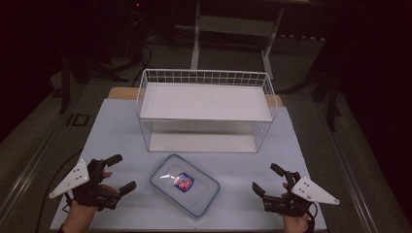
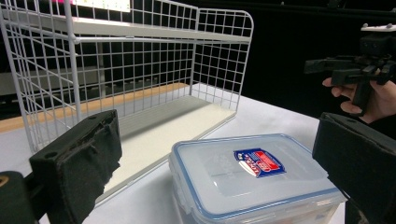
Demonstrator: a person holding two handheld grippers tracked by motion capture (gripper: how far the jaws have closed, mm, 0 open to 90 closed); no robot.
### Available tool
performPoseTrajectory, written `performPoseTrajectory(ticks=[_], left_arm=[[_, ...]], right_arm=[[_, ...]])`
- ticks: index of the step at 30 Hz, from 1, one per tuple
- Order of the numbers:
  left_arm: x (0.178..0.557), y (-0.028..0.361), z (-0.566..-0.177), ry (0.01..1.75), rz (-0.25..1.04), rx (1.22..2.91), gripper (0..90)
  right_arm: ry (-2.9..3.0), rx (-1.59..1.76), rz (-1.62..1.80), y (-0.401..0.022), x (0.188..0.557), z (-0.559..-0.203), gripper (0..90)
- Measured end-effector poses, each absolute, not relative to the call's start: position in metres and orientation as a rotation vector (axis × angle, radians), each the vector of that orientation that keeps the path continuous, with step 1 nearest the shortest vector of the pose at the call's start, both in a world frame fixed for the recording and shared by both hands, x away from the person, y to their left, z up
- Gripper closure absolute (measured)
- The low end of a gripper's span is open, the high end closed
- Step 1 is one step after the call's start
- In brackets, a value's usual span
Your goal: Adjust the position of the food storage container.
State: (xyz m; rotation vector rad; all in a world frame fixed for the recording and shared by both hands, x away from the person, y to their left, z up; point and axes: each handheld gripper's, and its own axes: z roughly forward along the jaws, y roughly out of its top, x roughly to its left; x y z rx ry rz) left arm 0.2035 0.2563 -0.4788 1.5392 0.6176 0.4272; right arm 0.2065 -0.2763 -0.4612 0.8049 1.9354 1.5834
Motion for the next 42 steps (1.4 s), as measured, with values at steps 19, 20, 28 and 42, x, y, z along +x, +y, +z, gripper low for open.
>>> performPoseTrajectory(ticks=[19,20,28,42], left_arm=[[0.2,0.256,-0.482,0.628,0.426,1.539,1.1],[0.2,0.256,-0.482,0.627,0.424,1.539,1.1],[0.2,0.255,-0.482,0.628,0.425,1.547,1.1],[0.2,0.256,-0.483,0.633,0.44,1.548,1.1]], right_arm=[[2.034,0.741,1.649,-0.23,0.194,-0.434,17.3],[2.062,0.728,1.633,-0.225,0.193,-0.434,20.9],[2.271,0.655,1.634,-0.18,0.186,-0.442,51.4],[2.621,0.57,1.571,-0.129,0.174,-0.492,88.7]])
